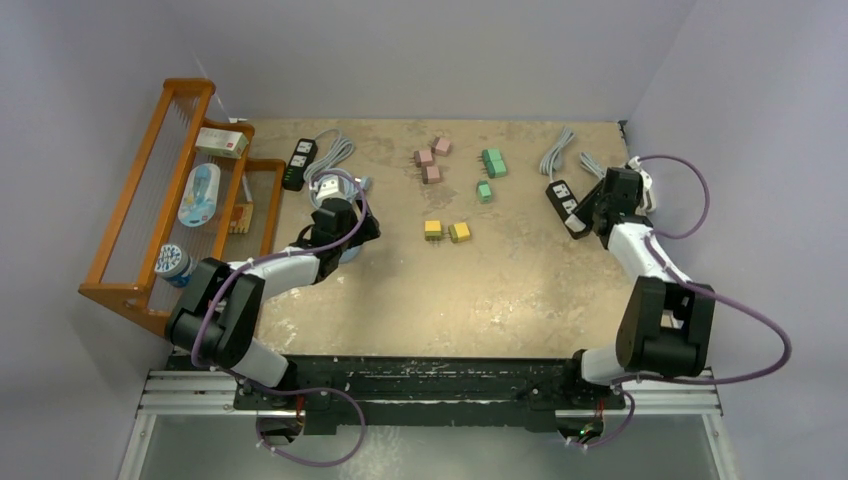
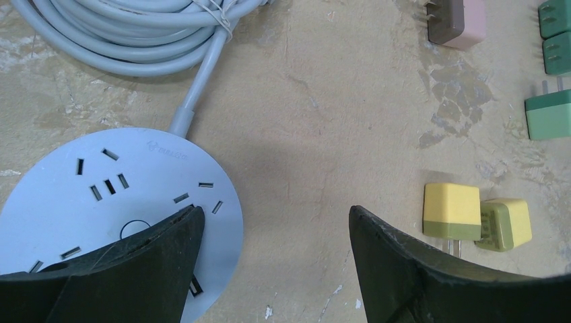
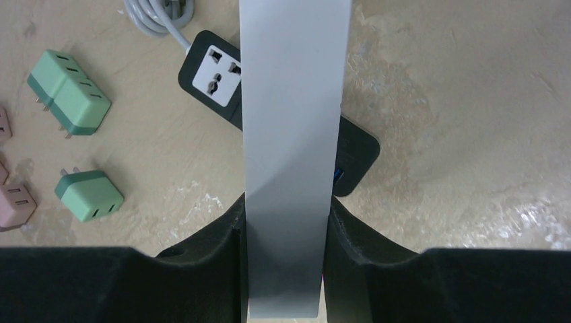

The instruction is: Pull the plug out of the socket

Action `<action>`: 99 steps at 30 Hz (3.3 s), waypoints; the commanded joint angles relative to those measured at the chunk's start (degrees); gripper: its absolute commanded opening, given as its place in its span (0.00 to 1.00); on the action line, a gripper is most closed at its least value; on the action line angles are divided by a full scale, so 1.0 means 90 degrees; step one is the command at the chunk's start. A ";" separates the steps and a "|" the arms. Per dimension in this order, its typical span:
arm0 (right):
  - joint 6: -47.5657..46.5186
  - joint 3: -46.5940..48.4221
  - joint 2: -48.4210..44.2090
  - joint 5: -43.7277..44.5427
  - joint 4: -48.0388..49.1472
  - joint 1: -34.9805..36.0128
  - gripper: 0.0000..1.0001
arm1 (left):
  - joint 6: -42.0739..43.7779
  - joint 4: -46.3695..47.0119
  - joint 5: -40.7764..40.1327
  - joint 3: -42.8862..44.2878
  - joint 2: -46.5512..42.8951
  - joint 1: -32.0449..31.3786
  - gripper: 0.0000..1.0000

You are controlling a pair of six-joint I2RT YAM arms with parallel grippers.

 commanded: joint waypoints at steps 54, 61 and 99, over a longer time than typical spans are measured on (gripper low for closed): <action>-0.1078 -0.0476 -0.1262 0.0130 0.3655 0.1442 0.99 | -0.0317 -0.0747 -0.1545 0.1212 -0.0989 0.0015 0.82; -0.0913 -0.0332 -0.0879 0.0214 0.3425 0.1763 0.99 | -0.0002 -0.0332 -0.1513 0.0886 -0.1450 0.0020 0.84; 0.1828 -0.0309 -0.0073 0.2657 0.1888 -0.2013 0.99 | -0.0025 0.0346 -0.0538 0.0317 -0.0453 0.0022 0.85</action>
